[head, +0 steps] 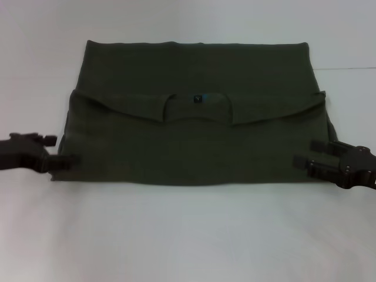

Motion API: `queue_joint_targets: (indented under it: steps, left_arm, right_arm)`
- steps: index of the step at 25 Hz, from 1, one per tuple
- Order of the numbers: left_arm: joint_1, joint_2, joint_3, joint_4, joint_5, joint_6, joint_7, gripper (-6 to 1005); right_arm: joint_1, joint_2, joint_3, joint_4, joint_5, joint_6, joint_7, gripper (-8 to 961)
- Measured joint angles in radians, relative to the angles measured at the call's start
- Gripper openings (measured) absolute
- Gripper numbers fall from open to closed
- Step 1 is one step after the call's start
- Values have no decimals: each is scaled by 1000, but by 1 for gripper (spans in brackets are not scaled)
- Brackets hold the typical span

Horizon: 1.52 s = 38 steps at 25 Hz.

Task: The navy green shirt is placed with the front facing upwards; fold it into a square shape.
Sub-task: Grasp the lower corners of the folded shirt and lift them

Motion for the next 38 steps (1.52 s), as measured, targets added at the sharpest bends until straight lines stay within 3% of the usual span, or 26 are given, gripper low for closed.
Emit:
queue_joint_targets:
  steps: [6, 28, 38]
  left_arm:
    - [0, 2, -14, 5, 85, -16, -8, 814]
    - [-24, -4, 59, -55, 116, -100, -9, 803]
    - [-21, -8, 64, -47, 105, -97, -3, 460]
  right_arm:
    - [7, -1, -1, 7, 3, 1, 6, 839]
    - [3, 1, 4, 18, 4, 4, 24, 842]
    - [-12, 0, 7, 18, 5, 7, 24, 844]
